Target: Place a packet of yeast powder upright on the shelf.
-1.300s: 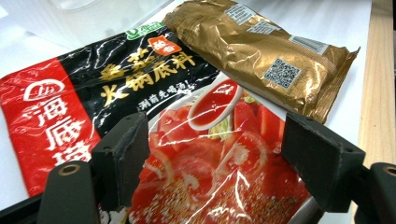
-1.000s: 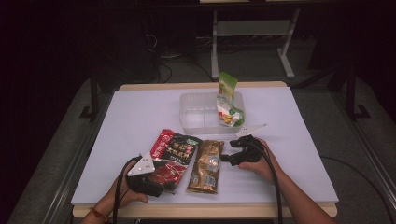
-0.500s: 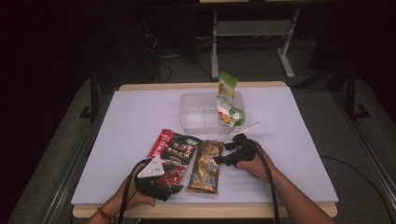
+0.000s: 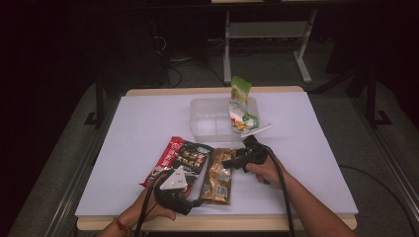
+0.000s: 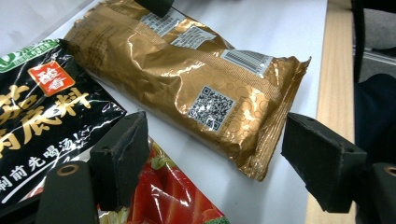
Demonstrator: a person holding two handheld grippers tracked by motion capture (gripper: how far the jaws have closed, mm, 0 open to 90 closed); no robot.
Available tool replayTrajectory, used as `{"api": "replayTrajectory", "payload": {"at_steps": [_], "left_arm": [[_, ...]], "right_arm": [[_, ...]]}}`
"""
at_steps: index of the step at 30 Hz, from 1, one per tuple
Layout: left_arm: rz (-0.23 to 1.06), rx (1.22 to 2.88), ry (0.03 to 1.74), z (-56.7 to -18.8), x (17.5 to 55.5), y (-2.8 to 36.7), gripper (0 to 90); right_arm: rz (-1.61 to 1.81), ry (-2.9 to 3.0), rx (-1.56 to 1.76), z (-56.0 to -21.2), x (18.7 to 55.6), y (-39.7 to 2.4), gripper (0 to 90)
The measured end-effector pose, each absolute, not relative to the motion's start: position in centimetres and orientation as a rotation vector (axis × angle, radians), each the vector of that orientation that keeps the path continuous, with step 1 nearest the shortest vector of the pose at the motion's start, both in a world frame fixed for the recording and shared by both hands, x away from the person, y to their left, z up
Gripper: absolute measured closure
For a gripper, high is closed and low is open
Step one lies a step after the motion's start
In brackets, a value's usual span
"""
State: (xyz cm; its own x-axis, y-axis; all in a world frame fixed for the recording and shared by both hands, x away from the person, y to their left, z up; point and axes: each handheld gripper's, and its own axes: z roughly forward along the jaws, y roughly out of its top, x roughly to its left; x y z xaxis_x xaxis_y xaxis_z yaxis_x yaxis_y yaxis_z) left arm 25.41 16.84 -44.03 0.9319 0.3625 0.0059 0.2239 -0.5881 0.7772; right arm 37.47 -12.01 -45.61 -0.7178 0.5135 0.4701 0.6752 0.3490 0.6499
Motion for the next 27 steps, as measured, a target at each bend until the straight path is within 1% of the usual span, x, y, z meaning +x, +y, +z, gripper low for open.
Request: {"api": "replayTrajectory", "payload": {"at_steps": [1,4,7,10,11,14,16,17,19,22,25,26,27], "left_arm": [[0.213,2.225,0.413,-44.0,25.4,16.8,22.5],[0.217,2.226,0.411,-44.0,25.4,16.8,22.5],[0.279,2.263,0.415,-44.3,25.1,16.5,22.4],[0.303,2.277,0.405,-44.3,25.0,16.3,22.3],[0.308,2.280,0.410,-44.3,25.0,16.3,22.3],[0.320,2.285,0.415,-44.4,24.9,16.2,21.9],[0.351,2.303,0.408,-44.5,24.8,16.0,21.2],[0.387,2.324,0.387,-44.6,24.5,15.7,20.1],[0.395,2.329,0.390,-44.6,24.5,15.7,19.6],[0.390,2.323,0.398,-44.7,24.6,15.7,19.5],[0.389,2.312,0.403,-44.8,24.6,15.7,19.4],[0.389,2.312,0.403,-44.8,24.6,15.7,19.3],[0.389,2.311,0.404,-44.8,24.6,15.7,19.1]], "right_arm": [[-1.311,-2.421,-1.080,-45.7,37.4,-11.8,10.4],[-1.318,-2.426,-1.081,-45.7,37.0,-11.3,13.2],[-1.316,-2.430,-1.080,-45.7,36.7,-10.9,13.9],[-1.313,-2.438,-1.093,-45.6,36.5,-10.7,14.1],[-1.304,-2.462,-1.088,-45.6,36.5,-10.7,16.0],[-1.301,-2.497,-1.081,-45.5,36.4,-10.3,14.7],[-1.303,-2.493,-1.074,-45.5,36.3,-10.3,15.0],[-1.314,-2.425,-1.031,-45.7,36.4,-10.2,17.9],[-1.314,-2.438,-1.007,-45.7,36.2,-9.9,19.6],[-1.328,-2.401,-0.988,-45.7,36.2,-9.7,19.9],[-1.317,-2.425,-0.995,-45.8,36.1,-9.3,25.3],[-1.317,-2.425,-0.995,-45.8,36.1,-9.3,25.3],[-1.316,-2.429,-0.998,-45.8,36.0,-9.2,29.3]]}}
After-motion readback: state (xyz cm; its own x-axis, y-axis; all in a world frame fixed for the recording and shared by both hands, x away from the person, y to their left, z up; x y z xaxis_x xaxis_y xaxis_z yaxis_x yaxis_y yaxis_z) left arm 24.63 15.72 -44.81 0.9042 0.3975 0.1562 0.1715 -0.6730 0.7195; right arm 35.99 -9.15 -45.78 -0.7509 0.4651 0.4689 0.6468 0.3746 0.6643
